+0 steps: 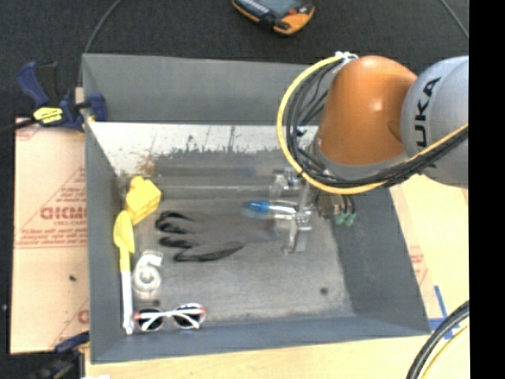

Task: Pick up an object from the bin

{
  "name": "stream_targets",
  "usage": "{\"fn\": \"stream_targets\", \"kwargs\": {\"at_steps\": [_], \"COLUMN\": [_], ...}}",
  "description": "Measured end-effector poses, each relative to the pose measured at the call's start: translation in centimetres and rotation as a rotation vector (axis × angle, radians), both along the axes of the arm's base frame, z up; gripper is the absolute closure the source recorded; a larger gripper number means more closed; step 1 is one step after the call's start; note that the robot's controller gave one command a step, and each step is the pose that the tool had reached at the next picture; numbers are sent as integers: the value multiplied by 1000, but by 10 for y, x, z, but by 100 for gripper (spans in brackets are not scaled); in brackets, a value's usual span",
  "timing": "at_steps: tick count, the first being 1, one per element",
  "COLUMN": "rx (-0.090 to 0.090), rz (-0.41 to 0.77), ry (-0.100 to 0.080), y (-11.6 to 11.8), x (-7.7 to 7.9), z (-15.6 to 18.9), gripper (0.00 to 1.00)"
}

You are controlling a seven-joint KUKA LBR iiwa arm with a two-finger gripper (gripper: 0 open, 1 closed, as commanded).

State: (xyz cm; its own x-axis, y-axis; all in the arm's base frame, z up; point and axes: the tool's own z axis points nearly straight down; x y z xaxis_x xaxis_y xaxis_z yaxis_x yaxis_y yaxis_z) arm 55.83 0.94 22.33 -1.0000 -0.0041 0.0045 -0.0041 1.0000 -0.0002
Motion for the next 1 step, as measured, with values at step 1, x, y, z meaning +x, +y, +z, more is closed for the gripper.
{"fn": "stream_targets", "kwargs": {"at_steps": [1], "rx": [0], "rz": [0], "ry": [-6], "y": [0], "x": [1], "z": [4], "gripper": [0]}}
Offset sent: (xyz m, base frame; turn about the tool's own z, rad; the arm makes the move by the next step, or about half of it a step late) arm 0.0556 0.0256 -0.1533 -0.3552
